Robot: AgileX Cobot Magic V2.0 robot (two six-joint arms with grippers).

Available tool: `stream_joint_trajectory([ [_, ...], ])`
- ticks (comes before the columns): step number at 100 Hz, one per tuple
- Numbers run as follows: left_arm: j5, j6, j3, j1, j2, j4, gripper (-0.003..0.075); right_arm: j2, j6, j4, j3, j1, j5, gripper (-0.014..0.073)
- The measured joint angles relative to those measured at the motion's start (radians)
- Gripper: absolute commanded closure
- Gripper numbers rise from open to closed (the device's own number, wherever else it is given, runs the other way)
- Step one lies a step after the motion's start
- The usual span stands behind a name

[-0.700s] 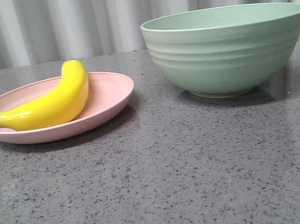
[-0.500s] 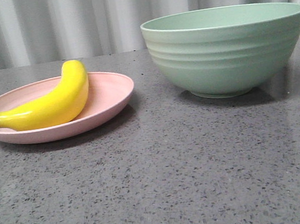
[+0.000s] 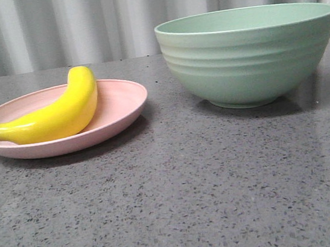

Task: Transfer banana from pink plate to green bowl

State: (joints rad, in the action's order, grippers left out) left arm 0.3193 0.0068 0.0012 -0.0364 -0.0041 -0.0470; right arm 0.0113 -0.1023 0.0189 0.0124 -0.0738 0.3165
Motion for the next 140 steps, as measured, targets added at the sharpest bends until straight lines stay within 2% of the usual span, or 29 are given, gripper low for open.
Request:
stream_joint_trajectory([
  [29,-0.026,0.000,0.000,0.000,0.000,0.000,0.0739,0.000,0.000,0.000,0.000,0.000,-0.002,0.0673],
  [77,-0.116,0.000,0.000,0.000,0.000,0.000,0.0738,0.000,0.000,0.000,0.000,0.000,-0.101,0.0673],
  [116,-0.163,0.000,0.000,0.000,0.000,-0.053,0.0739,0.000,0.000,-0.073,0.000,0.000,-0.201,0.0673],
  [140,-0.192,0.000,0.000,0.000,0.000,-0.052,0.0739,0.000,0.000,0.023,0.000,0.000,-0.220,0.0673],
])
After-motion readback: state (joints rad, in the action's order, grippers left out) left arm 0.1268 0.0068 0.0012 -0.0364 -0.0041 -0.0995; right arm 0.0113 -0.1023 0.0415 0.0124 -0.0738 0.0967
